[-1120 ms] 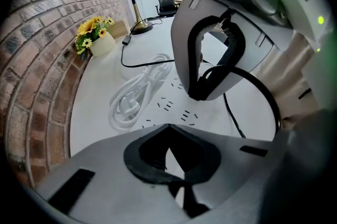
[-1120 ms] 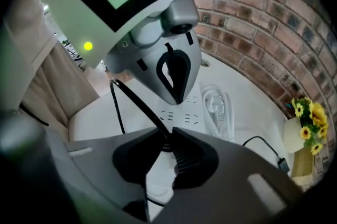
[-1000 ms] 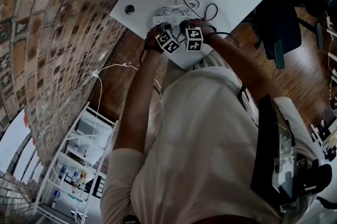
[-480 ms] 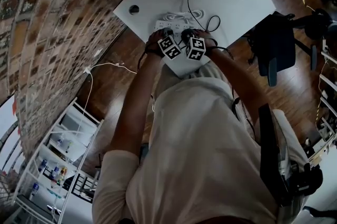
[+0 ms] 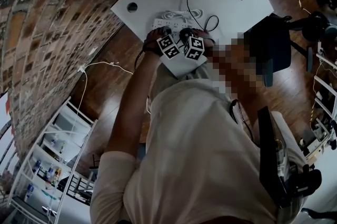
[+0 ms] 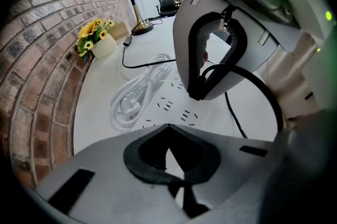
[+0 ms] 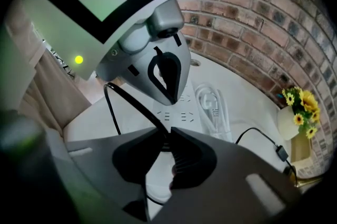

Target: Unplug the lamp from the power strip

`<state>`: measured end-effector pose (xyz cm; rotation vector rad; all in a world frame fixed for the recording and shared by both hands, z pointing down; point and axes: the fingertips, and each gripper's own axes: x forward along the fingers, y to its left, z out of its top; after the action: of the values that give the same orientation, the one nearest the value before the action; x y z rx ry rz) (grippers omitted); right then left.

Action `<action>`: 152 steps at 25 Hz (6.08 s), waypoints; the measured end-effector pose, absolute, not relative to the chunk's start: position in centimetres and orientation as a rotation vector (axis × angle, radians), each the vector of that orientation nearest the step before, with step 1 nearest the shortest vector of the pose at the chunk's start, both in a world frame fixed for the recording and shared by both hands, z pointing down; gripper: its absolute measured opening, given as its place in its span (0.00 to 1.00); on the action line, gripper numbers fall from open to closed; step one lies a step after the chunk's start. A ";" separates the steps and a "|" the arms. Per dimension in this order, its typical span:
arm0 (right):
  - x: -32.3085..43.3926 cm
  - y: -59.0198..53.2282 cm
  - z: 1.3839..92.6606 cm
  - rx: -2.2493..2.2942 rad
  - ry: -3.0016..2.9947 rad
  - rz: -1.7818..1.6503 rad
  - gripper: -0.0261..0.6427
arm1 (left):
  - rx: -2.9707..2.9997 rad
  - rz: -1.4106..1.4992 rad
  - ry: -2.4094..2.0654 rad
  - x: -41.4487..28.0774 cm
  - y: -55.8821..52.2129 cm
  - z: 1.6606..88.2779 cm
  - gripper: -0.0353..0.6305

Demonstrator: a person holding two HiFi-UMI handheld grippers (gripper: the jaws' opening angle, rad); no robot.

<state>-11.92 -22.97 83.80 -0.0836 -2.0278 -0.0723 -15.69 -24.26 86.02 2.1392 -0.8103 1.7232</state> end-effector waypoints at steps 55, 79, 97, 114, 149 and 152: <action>-3.3 -26.5 82.4 0.126 -1.957 -0.028 0.13 | 1.940 1.103 -1.269 -16.5 -17.0 77.8 0.06; -3.3 -29.4 69.9 0.407 -2.461 0.338 0.27 | 1.725 0.227 -1.575 -11.6 -17.3 63.0 0.06; -11.8 -22.7 58.6 0.465 -2.590 0.381 0.24 | 2.053 0.310 -1.649 -18.8 -11.4 56.0 0.06; -8.9 -4.0 51.2 0.717 -2.733 0.416 0.22 | 2.160 0.169 -1.653 -22.6 5.2 51.6 0.06; 17.5 13.6 47.9 0.896 -2.719 0.254 0.19 | 2.125 0.273 -1.682 0.5 27.6 50.2 0.06; 19.6 15.4 48.7 0.880 -2.707 0.283 0.19 | 2.096 0.282 -1.672 2.9 30.1 50.9 0.06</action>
<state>19.55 15.38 48.73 0.8799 -2.7065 0.2834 2.86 30.05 50.87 2.0965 -1.6725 0.2821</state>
